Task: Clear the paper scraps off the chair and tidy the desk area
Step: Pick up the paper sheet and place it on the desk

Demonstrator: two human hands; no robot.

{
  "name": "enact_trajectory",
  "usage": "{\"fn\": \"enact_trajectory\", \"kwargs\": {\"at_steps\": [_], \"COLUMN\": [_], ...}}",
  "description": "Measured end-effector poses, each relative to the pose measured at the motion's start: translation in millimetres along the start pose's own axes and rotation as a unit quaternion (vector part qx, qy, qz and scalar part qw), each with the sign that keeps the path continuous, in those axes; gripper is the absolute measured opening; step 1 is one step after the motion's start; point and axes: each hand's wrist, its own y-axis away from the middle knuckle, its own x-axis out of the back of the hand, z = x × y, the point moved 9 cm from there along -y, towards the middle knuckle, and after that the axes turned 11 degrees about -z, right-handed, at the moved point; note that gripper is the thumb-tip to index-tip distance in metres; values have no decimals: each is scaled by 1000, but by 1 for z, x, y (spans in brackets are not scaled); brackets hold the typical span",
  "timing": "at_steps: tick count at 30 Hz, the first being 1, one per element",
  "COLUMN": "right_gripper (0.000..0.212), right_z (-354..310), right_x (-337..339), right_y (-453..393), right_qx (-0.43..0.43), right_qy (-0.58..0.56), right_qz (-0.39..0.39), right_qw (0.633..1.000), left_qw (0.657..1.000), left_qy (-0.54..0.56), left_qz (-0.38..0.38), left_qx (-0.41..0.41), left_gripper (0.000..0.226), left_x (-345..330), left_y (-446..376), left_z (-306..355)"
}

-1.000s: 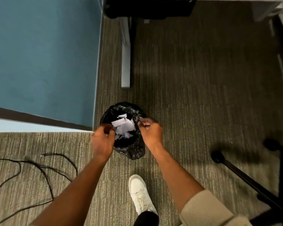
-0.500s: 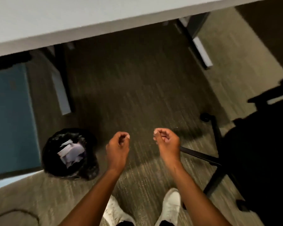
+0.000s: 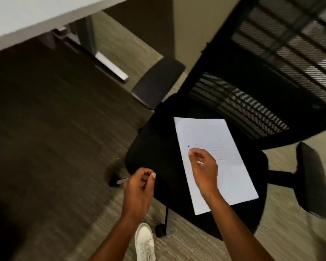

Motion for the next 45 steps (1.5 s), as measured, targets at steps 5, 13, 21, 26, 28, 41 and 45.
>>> {"fn": "enact_trajectory", "kwargs": {"at_steps": [5,13,21,26,28,41,45], "right_gripper": [13,47,48,49,47,40,38], "right_z": [58,138,143,134,121,-150,-266], "right_x": [103,167,157,143,134,66,36], "right_y": [-20,-19,-22,-6,3,-17,-22], "right_qx": [-57,-206,-246,-247,-236,-33,38], "right_qy": [67,277,225,140,82,-39,-59], "right_qz": [108,87,86,82,86,8,-28], "right_qw": [990,934,939,955,964,999,997], "left_qw": [992,985,979,982,983,991,985], "left_qy": [-74,-106,-12,-36,-57,-129,-152], "left_qz": [-103,-130,-176,-164,-156,-36,45], "left_qx": [11,46,106,84,78,-25,-74], "left_gripper": [21,27,23,14,14,9,14], "left_x": [-74,-131,-141,-113,-93,122,206], "left_y": [-6,-4,-7,0,1,0,20], "left_z": [10,15,-8,6,18,219,298]}}
